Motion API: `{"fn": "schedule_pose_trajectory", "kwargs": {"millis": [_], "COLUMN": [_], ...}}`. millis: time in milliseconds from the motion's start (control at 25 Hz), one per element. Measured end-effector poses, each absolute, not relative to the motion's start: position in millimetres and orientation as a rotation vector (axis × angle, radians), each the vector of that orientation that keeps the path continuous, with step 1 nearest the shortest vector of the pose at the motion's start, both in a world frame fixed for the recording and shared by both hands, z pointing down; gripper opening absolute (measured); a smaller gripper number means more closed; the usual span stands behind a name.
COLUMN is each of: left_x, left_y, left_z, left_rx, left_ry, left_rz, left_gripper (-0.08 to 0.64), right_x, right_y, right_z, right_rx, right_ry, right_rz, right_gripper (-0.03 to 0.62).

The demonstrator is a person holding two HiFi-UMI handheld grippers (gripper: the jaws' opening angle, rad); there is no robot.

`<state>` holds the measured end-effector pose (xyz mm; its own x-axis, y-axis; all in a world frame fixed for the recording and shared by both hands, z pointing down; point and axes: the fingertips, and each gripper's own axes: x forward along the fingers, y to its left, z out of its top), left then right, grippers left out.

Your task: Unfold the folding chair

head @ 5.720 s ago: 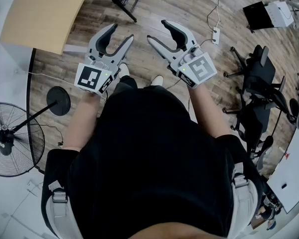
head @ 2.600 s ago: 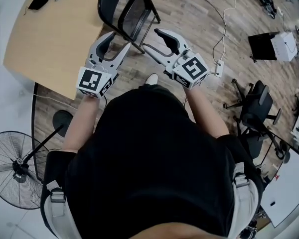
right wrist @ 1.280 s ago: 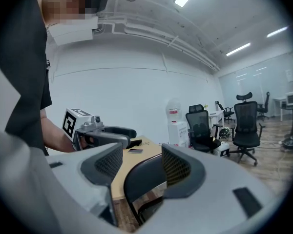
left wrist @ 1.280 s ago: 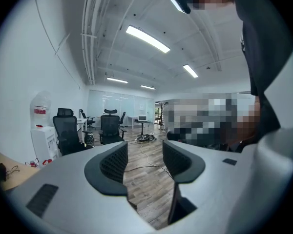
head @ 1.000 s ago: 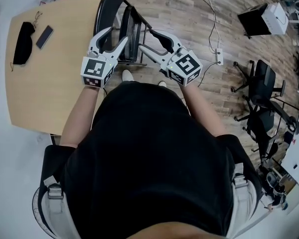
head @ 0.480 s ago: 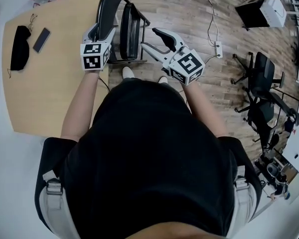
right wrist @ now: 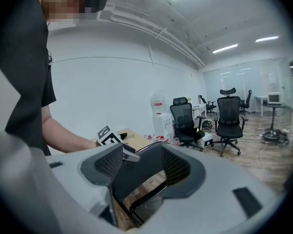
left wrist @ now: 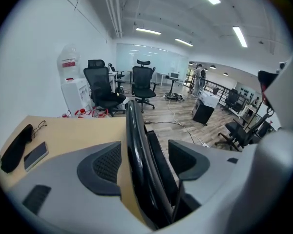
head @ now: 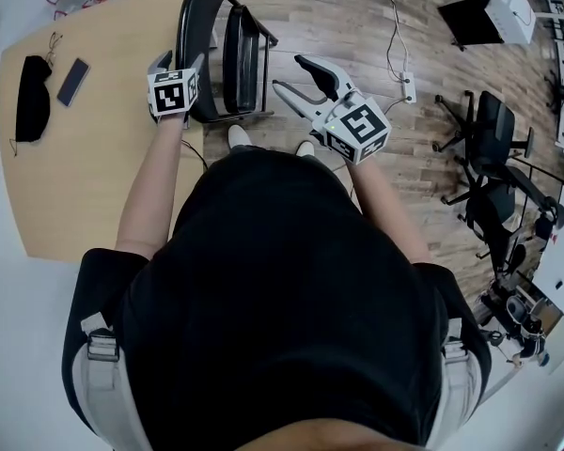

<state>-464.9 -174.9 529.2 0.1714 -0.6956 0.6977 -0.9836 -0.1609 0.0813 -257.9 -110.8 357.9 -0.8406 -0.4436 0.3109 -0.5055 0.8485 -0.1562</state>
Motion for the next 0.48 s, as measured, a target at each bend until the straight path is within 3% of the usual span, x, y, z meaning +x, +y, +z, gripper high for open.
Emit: {"fn": "schedule_pose_trajectory", "kwargs": {"millis": [480], "left_x": [-474], "left_y": [-180], "left_z": [568], "left_rx": [1.86], "left_ry": [-1.509], "left_rz": [0.797], "left_gripper": [0.276], "right_x": [-249], "right_y": [-111], "right_z": [360], "right_rx": [0.805], "right_ry": [-2.728], "right_rz": [0.355], "right_gripper": [0.249]}}
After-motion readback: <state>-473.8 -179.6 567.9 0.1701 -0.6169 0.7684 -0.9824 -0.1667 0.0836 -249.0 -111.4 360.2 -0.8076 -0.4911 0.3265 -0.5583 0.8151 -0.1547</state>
